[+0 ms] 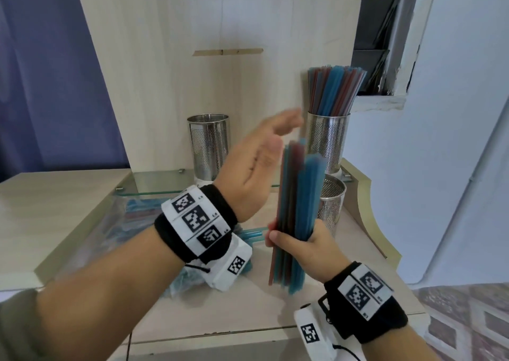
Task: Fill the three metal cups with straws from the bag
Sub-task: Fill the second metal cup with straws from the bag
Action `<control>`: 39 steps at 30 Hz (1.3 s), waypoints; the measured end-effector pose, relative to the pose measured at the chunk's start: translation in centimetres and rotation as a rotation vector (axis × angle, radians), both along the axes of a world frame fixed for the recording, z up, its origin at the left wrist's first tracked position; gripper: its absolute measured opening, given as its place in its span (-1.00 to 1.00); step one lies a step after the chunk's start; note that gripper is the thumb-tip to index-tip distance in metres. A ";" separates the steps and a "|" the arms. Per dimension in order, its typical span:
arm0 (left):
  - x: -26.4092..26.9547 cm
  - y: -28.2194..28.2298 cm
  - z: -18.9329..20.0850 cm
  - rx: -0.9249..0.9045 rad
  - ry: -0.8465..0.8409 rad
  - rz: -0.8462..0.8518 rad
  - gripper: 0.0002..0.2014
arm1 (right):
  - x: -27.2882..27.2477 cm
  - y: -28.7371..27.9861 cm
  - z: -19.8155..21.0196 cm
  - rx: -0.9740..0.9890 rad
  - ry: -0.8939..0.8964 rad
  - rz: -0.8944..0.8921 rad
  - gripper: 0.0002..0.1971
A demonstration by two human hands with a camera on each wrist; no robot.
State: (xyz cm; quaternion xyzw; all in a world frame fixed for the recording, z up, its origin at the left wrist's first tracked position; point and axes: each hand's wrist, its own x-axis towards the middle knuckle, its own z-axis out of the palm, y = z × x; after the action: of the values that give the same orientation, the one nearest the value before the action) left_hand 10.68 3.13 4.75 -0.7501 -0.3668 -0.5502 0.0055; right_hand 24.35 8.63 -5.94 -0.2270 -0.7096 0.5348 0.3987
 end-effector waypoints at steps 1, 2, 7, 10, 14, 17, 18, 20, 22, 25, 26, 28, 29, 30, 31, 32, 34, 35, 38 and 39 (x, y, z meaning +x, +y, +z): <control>-0.1 0.3 -0.3 -0.030 -0.127 -0.007 -0.52 | 0.7 0.1 0.6 -0.008 0.040 -0.009 -0.90; -0.2 0.9 -0.7 -0.080 -0.215 0.011 -0.57 | 1.5 0.3 1.5 -0.011 0.080 -0.020 -0.86; -1.5 4.4 -4.4 -0.470 0.064 0.237 -0.52 | 6.2 1.4 9.2 0.072 0.233 -0.022 -0.82; -1.1 6.1 -5.6 -0.576 0.267 0.318 -0.20 | 8.0 3.0 13.9 0.075 0.368 -0.021 -0.89; 0.5 7.7 -5.2 -0.697 0.214 0.308 0.11 | 7.6 6.5 17.4 0.046 0.464 -0.027 -0.91; 1.8 8.3 -5.0 -0.688 0.158 0.273 -0.12 | 5.7 9.1 16.9 -0.048 0.459 0.015 -0.94; 1.9 8.4 -5.2 -0.675 0.136 0.268 -0.15 | 5.0 9.7 16.3 -0.088 0.446 0.022 -0.94; 1.8 8.8 -5.9 -0.662 0.071 0.257 -0.10 | 4.0 10.6 14.5 -0.155 0.394 0.015 -0.94; 1.3 9.1 -6.6 -0.677 0.010 0.236 -0.10 | 3.3 11.2 12.4 -0.204 0.315 -0.042 -0.93; 0.9 8.9 -7.3 -0.672 -0.043 0.212 -0.11 | 2.8 11.8 9.4 -0.261 0.175 -0.134 -0.84; 0.8 8.9 -7.5 -0.664 -0.052 0.209 -0.07 | 2.7 12.0 8.6 -0.281 0.124 -0.139 -0.76; 0.7 8.9 -7.7 -0.657 -0.063 0.194 0.02 | 2.6 11.8 7.4 -0.314 0.004 -0.106 -0.68; 0.6 8.9 -7.8 -0.657 -0.067 0.185 0.04 | 2.5 11.6 7.0 -0.321 -0.054 -0.073 -0.71; 0.6 8.9 -7.9 -0.653 -0.069 0.177 0.05 | 2.4 11.4 6.6 -0.328 -0.101 -0.044 -0.76; 0.6 8.8 -8.0 -0.647 -0.073 0.169 0.04 | 2.3 11.2 6.3 -0.340 -0.125 -0.025 -0.79; 0.6 8.7 -8.0 -0.640 -0.078 0.166 0.04 | 2.3 11.0 6.0 -0.351 -0.129 -0.015 -0.79; 0.7 8.4 -8.2 -0.630 -0.097 0.160 0.00 | 2.3 10.8 5.7 -0.372 -0.113 -0.008 -0.74; 0.7 8.4 -8.3 -0.634 -0.109 0.152 -0.01 | 2.3 10.7 5.7 -0.384 -0.099 -0.001 -0.73; 0.7 8.1 -8.3 -0.652 -0.120 0.141 -0.01 | 2.4 10.4 5.7 -0.425 -0.049 0.013 -0.77; 0.7 8.1 -8.3 -0.654 -0.114 0.144 -0.02 | 2.4 10.3 5.7 -0.428 -0.042 0.015 -0.78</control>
State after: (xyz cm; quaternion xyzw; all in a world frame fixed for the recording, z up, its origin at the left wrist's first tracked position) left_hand 11.38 11.22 -3.58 -0.6524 -0.5755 -0.4428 -0.2170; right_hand 26.77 18.94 -0.22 -0.3121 -0.5899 0.6713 0.3225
